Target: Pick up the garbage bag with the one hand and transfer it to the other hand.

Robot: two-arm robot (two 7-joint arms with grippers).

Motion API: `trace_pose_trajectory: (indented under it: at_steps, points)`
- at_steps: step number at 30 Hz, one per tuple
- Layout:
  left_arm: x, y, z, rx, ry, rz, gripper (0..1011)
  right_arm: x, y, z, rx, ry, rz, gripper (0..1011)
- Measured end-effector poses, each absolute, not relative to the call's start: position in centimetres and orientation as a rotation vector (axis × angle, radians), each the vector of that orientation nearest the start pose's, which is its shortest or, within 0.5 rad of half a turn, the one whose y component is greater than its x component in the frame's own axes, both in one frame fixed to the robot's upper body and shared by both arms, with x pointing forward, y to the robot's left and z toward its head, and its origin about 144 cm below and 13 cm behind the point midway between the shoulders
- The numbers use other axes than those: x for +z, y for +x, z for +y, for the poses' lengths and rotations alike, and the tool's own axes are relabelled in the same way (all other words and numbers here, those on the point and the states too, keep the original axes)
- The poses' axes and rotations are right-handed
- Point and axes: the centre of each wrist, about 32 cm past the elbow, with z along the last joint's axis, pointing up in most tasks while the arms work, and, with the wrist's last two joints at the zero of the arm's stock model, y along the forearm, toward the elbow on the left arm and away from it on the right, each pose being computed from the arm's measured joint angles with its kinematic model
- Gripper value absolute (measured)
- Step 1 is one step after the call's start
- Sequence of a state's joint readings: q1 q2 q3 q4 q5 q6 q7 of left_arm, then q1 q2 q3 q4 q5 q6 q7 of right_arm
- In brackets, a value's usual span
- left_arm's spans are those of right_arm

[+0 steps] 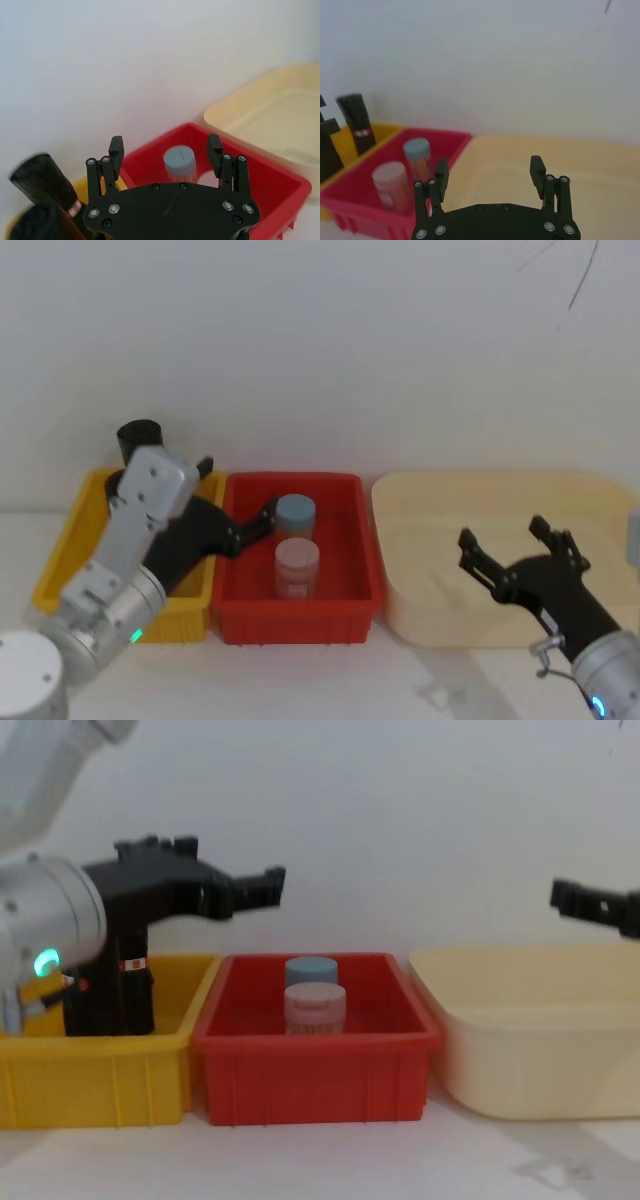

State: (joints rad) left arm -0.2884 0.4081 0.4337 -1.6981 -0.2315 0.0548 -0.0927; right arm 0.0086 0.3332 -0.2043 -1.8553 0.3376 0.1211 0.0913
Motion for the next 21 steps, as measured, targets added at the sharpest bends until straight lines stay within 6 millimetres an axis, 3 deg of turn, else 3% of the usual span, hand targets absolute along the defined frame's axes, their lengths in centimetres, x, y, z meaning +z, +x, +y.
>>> trace_pose_trajectory:
  at_steps: [5, 11, 21]
  points:
    - [127.0, 50.0, 21.7, 1.030, 0.016, -0.340, 1002, 124.9, 44.8, -22.6, -1.163, 0.109, -0.049, 999]
    - [130.3, 49.5, 24.9, 1.041, 0.023, -0.364, 1001, 127.4, 45.2, -21.0, -1.112, 0.138, -0.029, 999]
    - [131.9, 48.0, 29.3, 1.096, 0.045, -0.313, 1002, 129.6, 46.1, -18.2, -1.025, 0.125, 0.004, 999]
